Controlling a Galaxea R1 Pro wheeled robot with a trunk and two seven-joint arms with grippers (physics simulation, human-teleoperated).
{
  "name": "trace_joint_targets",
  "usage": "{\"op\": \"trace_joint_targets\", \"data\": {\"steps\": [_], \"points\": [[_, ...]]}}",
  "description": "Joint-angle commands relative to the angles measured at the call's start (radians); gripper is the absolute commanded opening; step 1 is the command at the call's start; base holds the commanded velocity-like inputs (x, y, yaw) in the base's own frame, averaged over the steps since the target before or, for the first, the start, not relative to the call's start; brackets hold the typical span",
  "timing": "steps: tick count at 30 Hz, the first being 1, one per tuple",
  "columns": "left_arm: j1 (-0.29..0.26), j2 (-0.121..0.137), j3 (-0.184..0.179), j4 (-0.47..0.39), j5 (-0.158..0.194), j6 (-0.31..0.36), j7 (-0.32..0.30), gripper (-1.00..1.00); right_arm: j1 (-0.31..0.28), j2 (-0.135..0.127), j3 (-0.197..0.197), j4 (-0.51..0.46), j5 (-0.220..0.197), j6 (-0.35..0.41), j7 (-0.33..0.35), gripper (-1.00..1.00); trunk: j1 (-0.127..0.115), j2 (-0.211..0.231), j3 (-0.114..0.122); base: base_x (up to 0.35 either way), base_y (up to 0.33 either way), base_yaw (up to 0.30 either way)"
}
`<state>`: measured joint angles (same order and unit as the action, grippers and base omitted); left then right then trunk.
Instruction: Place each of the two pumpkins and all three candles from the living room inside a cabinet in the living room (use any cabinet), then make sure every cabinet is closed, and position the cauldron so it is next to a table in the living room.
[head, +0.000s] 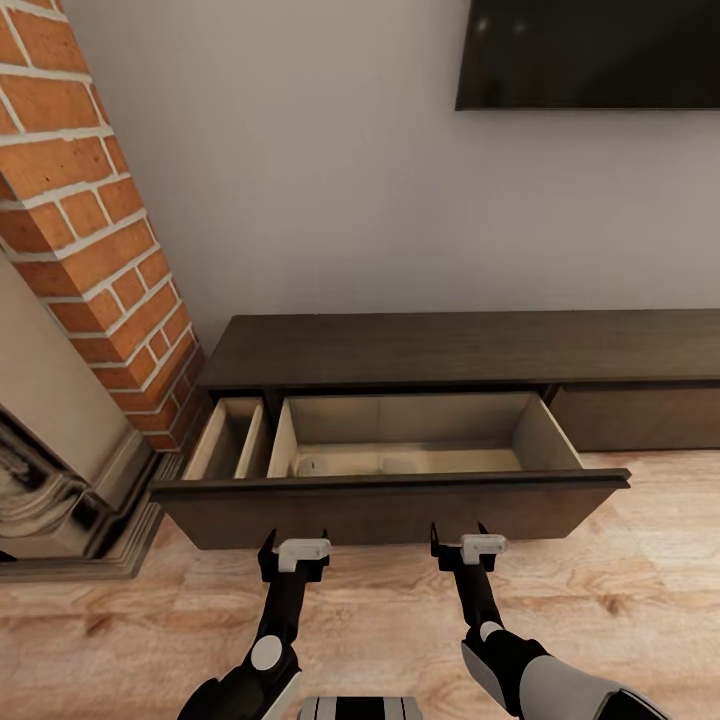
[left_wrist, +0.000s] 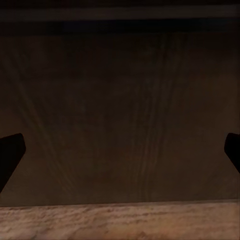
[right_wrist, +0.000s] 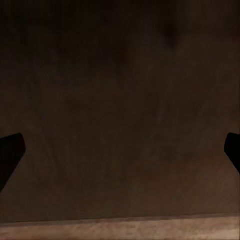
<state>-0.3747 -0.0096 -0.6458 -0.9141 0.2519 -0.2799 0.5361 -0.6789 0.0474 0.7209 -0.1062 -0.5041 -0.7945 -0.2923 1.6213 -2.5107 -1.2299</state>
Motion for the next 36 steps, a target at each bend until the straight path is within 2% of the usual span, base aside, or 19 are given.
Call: {"op": "trace_joint_targets", "data": {"steps": [1, 8, 19, 25, 27, 31, 36], "points": [[-0.001, 0.0, -0.004, 0.0, 0.01, -0.007, 0.004, 1.0, -0.001, 0.0, 0.008, 0.0, -0.004, -0.002, -0.007, 1.0, 0.0, 0.0, -0.001, 0.0, 0.0, 0.0], [-0.001, 0.0, -0.006, -0.005, 0.01, -0.007, 0.004, 1.0, -0.001, 0.0, 0.008, 0.0, -0.004, -0.002, -0.007, 1.0, 0.0, 0.0, -0.001, 0.0, 0.0, 0.0], [-0.001, 0.0, -0.008, -0.005, 0.01, -0.007, 0.004, 1.0, -0.001, 0.0, 0.008, 0.001, -0.005, -0.002, -0.007, 1.0, 0.005, -0.003, -0.043, 0.0, 0.0, 0.0], [-0.001, 0.0, -0.01, -0.005, 0.008, -0.007, 0.006, 1.0, -0.001, 0.0, 0.008, 0.0, -0.005, -0.001, -0.007, 1.0, 0.005, -0.003, -0.043, 0.0, 0.0, 0.0], [-0.001, -0.002, -0.011, -0.006, -0.001, -0.006, 0.01, 1.0, -0.001, 0.001, 0.008, 0.0, -0.005, 0.0, -0.007, 1.0, 0.005, -0.003, -0.043, 0.0, 0.0, 0.0], [-0.001, -0.006, -0.008, -0.005, -0.044, -0.006, 0.014, 1.0, -0.001, 0.0, 0.008, 0.001, -0.005, 0.0, -0.007, 1.0, 0.005, -0.003, -0.043, 0.0, 0.0, 0.0], [0.0, -0.006, -0.002, -0.001, -0.063, -0.005, 0.014, 1.0, -0.001, 0.0, 0.008, 0.001, -0.005, 0.0, -0.007, 1.0, 0.005, -0.003, -0.043, 0.115, 0.0, 0.0]]}}
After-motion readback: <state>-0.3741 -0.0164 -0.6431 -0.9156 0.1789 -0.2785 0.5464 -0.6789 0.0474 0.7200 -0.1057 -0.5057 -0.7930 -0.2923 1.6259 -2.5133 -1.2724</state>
